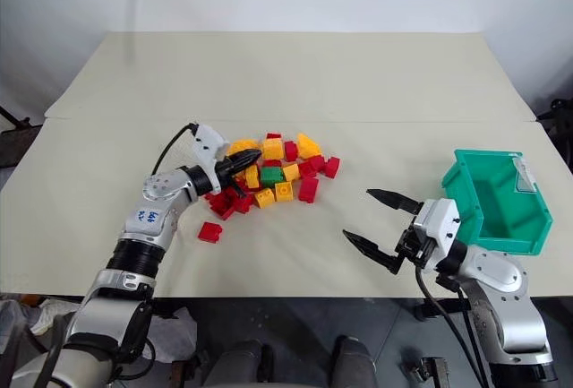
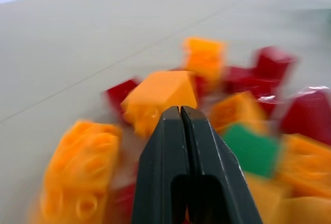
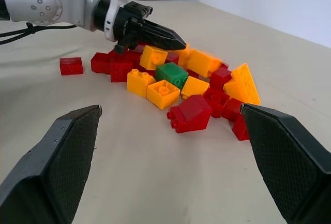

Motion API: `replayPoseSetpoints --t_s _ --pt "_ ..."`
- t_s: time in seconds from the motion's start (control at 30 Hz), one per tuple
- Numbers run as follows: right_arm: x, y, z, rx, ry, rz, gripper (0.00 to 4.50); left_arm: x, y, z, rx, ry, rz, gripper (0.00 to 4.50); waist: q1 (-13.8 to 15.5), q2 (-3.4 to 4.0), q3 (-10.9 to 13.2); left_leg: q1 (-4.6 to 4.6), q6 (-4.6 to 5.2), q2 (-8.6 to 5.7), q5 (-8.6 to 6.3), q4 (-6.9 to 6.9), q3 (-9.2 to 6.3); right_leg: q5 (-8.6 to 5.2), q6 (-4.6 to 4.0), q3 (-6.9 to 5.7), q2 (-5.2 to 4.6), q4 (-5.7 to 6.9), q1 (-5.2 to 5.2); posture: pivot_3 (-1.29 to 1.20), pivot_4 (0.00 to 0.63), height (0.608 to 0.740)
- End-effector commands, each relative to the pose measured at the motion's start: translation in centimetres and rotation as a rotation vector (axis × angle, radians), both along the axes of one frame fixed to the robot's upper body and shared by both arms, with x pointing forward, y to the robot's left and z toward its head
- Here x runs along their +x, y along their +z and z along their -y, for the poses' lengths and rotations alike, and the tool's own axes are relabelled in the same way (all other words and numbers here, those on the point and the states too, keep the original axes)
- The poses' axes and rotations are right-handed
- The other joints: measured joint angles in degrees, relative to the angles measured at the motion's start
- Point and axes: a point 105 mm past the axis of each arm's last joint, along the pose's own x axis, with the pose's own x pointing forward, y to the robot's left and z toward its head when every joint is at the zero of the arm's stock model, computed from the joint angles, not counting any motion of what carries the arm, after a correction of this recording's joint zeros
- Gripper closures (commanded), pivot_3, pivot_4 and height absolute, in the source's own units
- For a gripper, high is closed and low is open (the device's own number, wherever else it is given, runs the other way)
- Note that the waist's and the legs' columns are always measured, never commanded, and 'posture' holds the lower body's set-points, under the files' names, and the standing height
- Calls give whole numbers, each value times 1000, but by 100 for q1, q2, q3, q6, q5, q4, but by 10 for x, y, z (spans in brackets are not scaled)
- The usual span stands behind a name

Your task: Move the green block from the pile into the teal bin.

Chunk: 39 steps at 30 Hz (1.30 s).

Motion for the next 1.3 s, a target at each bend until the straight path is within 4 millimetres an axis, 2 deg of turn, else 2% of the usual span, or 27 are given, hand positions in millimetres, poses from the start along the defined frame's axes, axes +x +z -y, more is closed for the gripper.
replayPoseSetpoints --t_s 0.03,0.13,0.27,0.37,0.47,0.6,0.73,0.8,0.87,0.9,1.0,1.1,1.17,1.3 --pt "-2 11 -8 5 24 51 0 3 -4 -9 50 41 5 4457 0 0 -1 2 0 0 0 0 0 0 1 0 0 1 1 0 150 740" --pt "-1 11 -9 7 28 51 0 -4 -1 -8 53 -19 14 4457 -1 0 -1 4 0 0 0 0 0 0 1 1 0 2 2 0 150 740" --pt "-1 11 -11 9 32 50 0 -34 -2 2 99 -242 6 4457 -34 0 -1 4 0 1 0 -1 2 0 1 2 0 1 0 0 150 740" --pt "-2 10 -11 11 28 49 0 -66 -8 4 176 -429 -27 4457 -29 1 -2 4 0 2 0 -2 1 0 1 1 0 3 0 0 150 740" --pt "-3 9 -11 11 24 46 0 -84 -14 2 228 -505 -53 4457 -9 1 -1 4 0 2 0 0 1 0 1 3 0 4 0 0 150 740" --pt "-3 8 -11 11 21 43 0 -84 -14 -3 258 -469 -43 4457 28 1 -1 2 1 1 1 8 -1 0 1 6 0 2 4 0 150 740" --pt "-5 7 -10 11 18 39 0 -70 4 -6 210 -393 0 4457 7 1 -1 2 1 1 1 8 -1 1 0 7 0 6 3 0 150 740" --pt "-6 9 -7 5 15 38 0 -65 13 -13 266 -348 -2 4457 3 0 -1 2 1 1 1 8 0 1 0 7 0 6 2 0 150 740" --pt "-7 13 -2 -2 10 28 0 -65 29 -18 256 -352 33 4457 0 0 -1 1 1 1 1 8 0 1 0 6 0 7 0 0 150 740" --pt "-7 15 1 -5 6 26 0 -69 33 -21 259 -382 36 4285 -5 0 -1 2 1 1 1 7 0 1 0 7 0 7 0 0 150 740" --pt "-8 21 8 -29 1 31 0 -76 26 -31 371 -468 16 3639 -14 1 -1 3 1 2 1 5 2 1 0 8 0 7 0 0 150 740" --pt "-8 26 12 -51 -5 48 0 -66 29 -37 370 -442 30 2720 9 0 -1 5 1 2 1 3 3 1 0 7 0 7 0 0 150 740" --pt "-6 28 14 -57 -10 56 0 -57 30 -29 337 -435 40 2079 35 -1 0 0 3 1 1 7 2 1 0 7 0 6 0 0 150 740" --pt "-3 29 12 -58 -14 66 0 -47 25 3 326 -469 65 856 60 -3 0 -4 6 -3 1 11 2 4 6 8 -1 2 1 0 150 740"
